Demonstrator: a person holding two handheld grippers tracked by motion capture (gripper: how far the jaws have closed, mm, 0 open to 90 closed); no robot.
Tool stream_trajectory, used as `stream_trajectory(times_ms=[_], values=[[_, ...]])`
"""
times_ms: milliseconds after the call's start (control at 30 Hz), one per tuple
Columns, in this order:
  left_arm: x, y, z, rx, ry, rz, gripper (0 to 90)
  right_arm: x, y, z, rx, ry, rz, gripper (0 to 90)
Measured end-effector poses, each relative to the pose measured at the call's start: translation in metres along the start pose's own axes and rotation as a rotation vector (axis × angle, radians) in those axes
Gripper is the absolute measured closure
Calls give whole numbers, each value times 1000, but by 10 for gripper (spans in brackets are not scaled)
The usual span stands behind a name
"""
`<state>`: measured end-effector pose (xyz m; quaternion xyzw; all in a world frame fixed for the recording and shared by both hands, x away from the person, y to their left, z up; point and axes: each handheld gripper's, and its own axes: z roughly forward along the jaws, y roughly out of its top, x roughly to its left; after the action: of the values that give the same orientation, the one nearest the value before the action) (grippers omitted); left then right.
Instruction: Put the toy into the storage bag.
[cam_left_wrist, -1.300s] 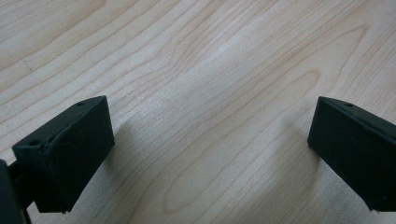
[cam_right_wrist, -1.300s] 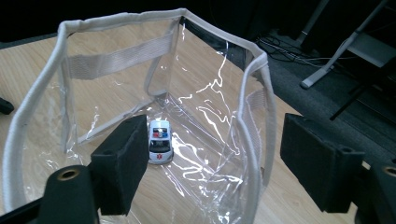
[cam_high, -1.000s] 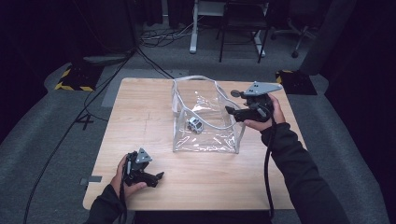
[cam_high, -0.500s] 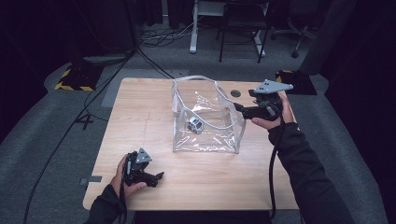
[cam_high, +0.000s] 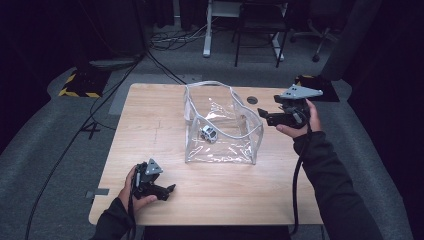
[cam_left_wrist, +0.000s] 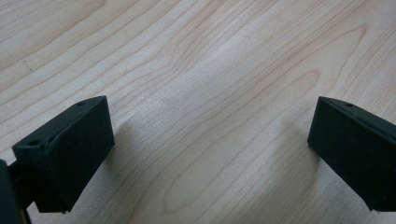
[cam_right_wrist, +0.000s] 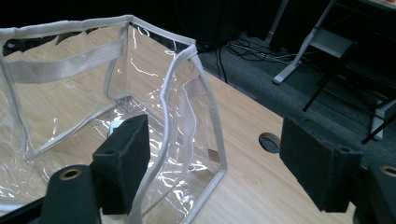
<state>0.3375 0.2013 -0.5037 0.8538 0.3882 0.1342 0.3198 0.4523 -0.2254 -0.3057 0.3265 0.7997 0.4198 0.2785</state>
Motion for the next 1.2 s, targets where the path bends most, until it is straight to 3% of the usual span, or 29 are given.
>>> stream_trajectory(times_ms=[467, 1200], values=[[0, 0, 0, 0, 1, -2, 5, -10, -11, -2, 19, -30, -11, 254], [0, 0, 0, 0, 1, 0, 5, -18, -44, 5, 76, -26, 29, 254]])
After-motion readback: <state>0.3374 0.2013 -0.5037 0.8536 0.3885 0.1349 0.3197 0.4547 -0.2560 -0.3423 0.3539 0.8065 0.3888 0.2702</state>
